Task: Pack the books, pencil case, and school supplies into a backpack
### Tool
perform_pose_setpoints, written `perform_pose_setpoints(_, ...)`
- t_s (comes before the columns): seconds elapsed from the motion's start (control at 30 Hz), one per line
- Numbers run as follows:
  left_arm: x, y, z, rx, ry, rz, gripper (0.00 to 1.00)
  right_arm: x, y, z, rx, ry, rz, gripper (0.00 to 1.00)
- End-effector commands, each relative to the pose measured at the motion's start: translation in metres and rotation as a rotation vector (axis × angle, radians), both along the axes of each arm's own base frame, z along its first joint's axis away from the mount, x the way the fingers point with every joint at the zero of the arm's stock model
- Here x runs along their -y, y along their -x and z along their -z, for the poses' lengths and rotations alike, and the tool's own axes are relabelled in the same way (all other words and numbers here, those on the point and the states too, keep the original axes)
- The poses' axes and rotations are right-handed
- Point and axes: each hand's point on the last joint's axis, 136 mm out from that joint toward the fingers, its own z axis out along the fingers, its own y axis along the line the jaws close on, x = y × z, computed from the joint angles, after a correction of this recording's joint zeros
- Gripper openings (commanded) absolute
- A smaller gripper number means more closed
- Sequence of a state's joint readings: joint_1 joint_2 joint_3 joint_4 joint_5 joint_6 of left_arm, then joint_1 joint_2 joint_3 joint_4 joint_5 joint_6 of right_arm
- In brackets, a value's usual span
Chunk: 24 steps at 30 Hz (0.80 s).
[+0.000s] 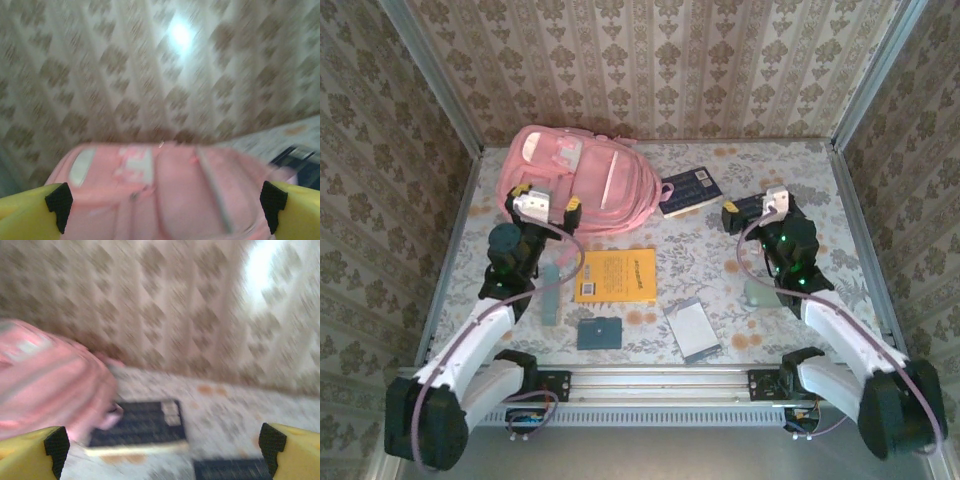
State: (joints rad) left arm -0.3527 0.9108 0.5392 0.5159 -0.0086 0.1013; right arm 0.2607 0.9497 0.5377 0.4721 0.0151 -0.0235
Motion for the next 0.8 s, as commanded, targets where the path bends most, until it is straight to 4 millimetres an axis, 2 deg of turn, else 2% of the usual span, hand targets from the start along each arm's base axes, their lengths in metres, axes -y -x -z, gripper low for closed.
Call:
perform_pose_setpoints(0.0,0.028,0.012,-0.017,-0.095,0.066,0.019,1.0,-0.031,0.016,-0.015,-0.07,0.015,-0.065,1.0)
perform_pose_setpoints(0.07,0.033,0.012,-0.02,-0.217,0.082,-0.025,1.0,-0.047,0.016,-0.029,-0.111,-0.005,-0.074,1.0)
perform_pose_setpoints(0.2,0.03,-0.006,-0.011,-0.486,0.071,-0.139,1.0,-0.035,-0.002,-0.046,-0.257,-0.103,0.126,1.0)
perform_pose_setpoints(0.3,0.012,-0.033,0.009,-0.689,0.062,-0.272,1.0,-0.03,-0.009,-0.035,-0.408,-0.118,0.193,1.0)
perform_pose_setpoints(0.4,0.0,-0.074,0.035,-0.819,0.256,-0.293,1.0,-0.042,-0.028,-0.017,-0.507,-0.291,0.056,1.0)
perform_pose_setpoints(0.47,-0.011,-0.094,0.044,-0.818,0.344,-0.313,1.0,-0.047,-0.038,-0.002,-0.588,-0.386,-0.015,1.0)
perform_pose_setpoints(0.53,-0.019,-0.109,0.049,-0.782,0.334,-0.358,1.0,-0.038,-0.041,0.009,-0.61,-0.341,0.041,1.0)
perform_pose_setpoints(0.6,-0.006,-0.125,0.057,-0.805,0.286,-0.295,1.0,-0.012,-0.042,0.017,-0.586,-0.362,0.146,1.0)
perform_pose_setpoints(0.67,0.019,-0.142,0.069,-0.867,0.265,-0.175,1.0,0.007,-0.045,0.029,-0.579,-0.477,0.164,1.0)
perform_pose_setpoints(0.77,0.039,-0.159,0.089,-0.918,0.257,-0.094,1.0,0.009,-0.052,0.042,-0.587,-0.547,0.168,1.0)
